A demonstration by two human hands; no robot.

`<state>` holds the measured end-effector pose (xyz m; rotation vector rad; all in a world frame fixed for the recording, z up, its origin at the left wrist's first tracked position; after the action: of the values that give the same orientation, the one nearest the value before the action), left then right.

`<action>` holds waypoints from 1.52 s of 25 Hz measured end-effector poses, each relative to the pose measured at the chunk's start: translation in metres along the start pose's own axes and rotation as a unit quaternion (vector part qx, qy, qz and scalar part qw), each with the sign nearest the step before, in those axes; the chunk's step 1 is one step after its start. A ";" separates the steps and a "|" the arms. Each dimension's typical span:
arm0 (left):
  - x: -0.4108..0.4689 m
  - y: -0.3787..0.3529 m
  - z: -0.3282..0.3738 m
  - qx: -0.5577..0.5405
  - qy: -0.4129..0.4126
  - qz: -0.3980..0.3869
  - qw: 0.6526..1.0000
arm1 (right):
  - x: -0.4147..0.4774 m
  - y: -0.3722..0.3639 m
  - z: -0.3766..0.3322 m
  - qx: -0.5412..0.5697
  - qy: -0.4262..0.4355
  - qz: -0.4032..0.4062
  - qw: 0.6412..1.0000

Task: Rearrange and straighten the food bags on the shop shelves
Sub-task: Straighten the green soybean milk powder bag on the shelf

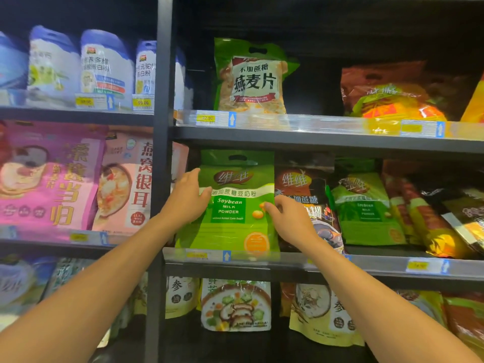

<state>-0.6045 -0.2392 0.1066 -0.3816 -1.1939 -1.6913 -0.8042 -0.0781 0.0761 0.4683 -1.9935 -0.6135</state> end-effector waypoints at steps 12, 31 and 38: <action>0.050 -0.032 -0.046 -0.215 0.271 -0.073 0.935 | -0.014 0.008 0.023 0.016 -0.027 -0.091 0.995; 0.061 0.001 -0.001 -0.274 0.219 -0.009 0.937 | 0.006 0.042 -0.009 0.166 -0.068 -0.042 0.983; 0.042 -0.005 -0.003 -0.330 0.214 -0.057 0.917 | -0.037 0.049 -0.002 0.251 -0.173 -0.058 0.951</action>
<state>-0.6272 -0.2641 0.1318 -0.3204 -0.3051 -2.1220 -0.7888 -0.0190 0.0805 0.8344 -2.4809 -0.2577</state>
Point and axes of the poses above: each hand's wrist, its own x-axis towards the middle knuckle, its own y-axis out of the back of the hand, z = x × y, the point moved 2 cm from there along x, towards the middle knuckle, and after that the axes turned 3 degrees about -x, right-handed, at the moved point
